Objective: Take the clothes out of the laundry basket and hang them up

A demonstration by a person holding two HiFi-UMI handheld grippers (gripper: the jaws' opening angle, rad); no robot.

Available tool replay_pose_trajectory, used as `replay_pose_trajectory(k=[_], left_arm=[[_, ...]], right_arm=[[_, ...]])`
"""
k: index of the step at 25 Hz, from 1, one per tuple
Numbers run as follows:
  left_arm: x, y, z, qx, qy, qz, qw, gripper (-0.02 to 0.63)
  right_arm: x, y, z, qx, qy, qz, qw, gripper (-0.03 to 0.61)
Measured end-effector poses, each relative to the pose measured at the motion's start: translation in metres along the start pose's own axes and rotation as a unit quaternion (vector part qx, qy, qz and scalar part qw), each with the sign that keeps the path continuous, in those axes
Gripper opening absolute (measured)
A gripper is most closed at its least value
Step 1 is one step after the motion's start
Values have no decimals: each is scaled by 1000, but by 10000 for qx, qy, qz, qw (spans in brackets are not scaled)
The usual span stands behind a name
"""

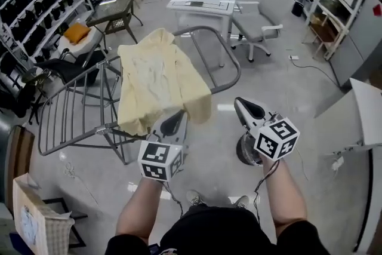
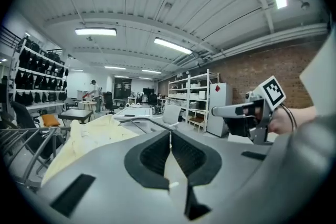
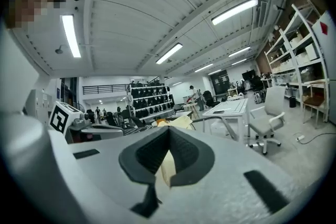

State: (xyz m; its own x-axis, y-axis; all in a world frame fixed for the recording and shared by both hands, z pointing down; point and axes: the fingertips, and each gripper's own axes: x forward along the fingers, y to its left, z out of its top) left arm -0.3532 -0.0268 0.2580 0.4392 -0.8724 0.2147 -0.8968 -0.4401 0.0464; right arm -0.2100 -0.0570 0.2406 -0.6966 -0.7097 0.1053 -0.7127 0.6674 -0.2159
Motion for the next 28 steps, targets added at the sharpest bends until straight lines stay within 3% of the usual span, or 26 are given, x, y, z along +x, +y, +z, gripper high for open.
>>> replay_pose_trajectory(k=[10,16,22,28], left_arm=[[77,-191,-15,10,189,-664,9976,14],[105,-281,-20,-17,168,-789,9967,14],[127,-333,-26,40,298,-915,9953,14],[160,-348,-36,123,482,-1043,9933,14]], right_arm=[[-171,-126,-14,159,-23,-692,9975,5],[-252,-181,-24,216,-18,-855,9961,5],[-293,-217,-31,356,-4,-951,9948,5],[-296,-256,-45,645,-10,-1114,9917,5]])
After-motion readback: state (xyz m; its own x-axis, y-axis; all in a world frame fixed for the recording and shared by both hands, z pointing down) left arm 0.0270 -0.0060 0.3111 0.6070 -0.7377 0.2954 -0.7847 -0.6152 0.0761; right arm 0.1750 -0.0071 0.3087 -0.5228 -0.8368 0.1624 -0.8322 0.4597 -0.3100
